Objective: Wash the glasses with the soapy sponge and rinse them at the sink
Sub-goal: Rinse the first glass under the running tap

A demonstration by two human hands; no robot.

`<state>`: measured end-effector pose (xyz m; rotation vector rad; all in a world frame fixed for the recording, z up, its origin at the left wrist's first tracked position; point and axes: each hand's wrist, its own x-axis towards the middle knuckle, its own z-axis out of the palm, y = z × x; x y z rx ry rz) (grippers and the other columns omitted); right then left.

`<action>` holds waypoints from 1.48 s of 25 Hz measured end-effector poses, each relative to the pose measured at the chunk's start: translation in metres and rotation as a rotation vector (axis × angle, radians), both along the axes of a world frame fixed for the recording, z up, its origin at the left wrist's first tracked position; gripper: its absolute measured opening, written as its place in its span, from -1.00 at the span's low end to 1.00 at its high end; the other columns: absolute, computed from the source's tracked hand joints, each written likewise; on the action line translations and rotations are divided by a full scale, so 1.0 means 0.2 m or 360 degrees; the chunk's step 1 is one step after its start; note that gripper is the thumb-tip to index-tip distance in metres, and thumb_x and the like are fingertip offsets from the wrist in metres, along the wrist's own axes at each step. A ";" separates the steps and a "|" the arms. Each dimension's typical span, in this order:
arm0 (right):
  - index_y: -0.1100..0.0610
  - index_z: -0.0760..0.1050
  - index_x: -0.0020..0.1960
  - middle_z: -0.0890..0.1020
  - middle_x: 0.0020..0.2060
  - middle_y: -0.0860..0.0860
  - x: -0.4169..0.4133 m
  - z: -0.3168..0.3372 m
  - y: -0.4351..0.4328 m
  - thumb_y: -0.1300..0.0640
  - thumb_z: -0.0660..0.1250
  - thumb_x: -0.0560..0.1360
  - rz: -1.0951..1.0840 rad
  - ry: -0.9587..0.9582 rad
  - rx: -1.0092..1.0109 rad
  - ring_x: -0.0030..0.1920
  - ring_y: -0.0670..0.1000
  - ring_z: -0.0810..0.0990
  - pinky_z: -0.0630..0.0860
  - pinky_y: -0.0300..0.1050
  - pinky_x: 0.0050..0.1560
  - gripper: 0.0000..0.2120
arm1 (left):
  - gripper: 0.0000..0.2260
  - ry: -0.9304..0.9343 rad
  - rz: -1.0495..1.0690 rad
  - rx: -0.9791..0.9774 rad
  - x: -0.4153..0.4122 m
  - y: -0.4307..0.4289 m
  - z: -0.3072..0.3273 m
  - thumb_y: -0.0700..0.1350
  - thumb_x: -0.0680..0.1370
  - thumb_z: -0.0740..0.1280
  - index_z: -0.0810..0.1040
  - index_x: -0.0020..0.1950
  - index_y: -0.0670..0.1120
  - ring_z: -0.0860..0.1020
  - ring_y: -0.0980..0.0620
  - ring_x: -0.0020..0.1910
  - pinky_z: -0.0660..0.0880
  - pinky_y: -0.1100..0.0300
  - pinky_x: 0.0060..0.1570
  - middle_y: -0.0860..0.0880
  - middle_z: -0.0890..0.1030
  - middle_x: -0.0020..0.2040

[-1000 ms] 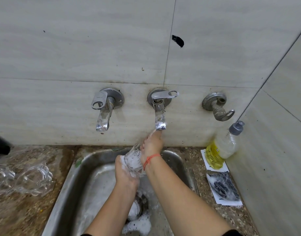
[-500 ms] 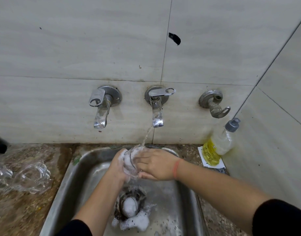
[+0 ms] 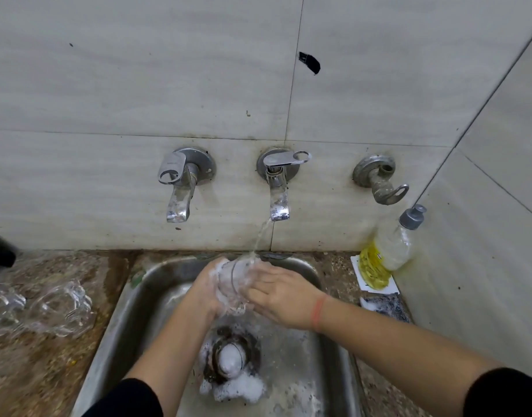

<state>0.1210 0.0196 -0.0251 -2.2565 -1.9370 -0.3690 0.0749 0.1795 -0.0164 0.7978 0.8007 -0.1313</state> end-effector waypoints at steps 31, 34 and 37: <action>0.15 0.57 0.03 0.67 -0.08 0.02 0.07 0.00 0.04 0.25 0.33 0.46 0.0063 -0.0040 0.0134 0.06 0.05 0.60 0.31 -0.02 0.40 -0.84 | -0.83 -0.0408 0.0006 -0.0227 -0.01 0.01 -0.03 -0.21 0.45 0.29 0.51 -0.04 -0.30 0.50 -0.06 -0.40 0.47 0.24 -0.50 -0.15 0.46 -0.28; 0.16 0.56 -0.07 0.67 -0.19 0.10 -0.12 0.13 0.19 0.10 0.16 0.49 -0.0422 0.0497 0.0254 -0.09 0.12 0.61 0.40 -0.06 0.16 -0.77 | -0.73 -0.0511 0.0212 -0.0313 0.00 -0.02 -0.07 -0.13 0.54 0.17 0.60 -0.18 -0.23 0.58 -0.06 -0.30 0.56 0.20 -0.29 -0.15 0.55 -0.25; 0.16 0.53 -0.04 0.65 -0.18 0.12 -0.12 0.18 0.20 0.10 0.13 0.53 -0.0442 0.0536 0.0008 -0.10 0.14 0.56 0.35 -0.03 0.19 -0.77 | -0.77 -0.0414 0.0314 -0.0357 0.01 -0.01 -0.10 -0.07 0.52 0.22 0.59 -0.19 -0.16 0.58 -0.03 -0.33 0.53 0.20 -0.29 -0.09 0.57 -0.30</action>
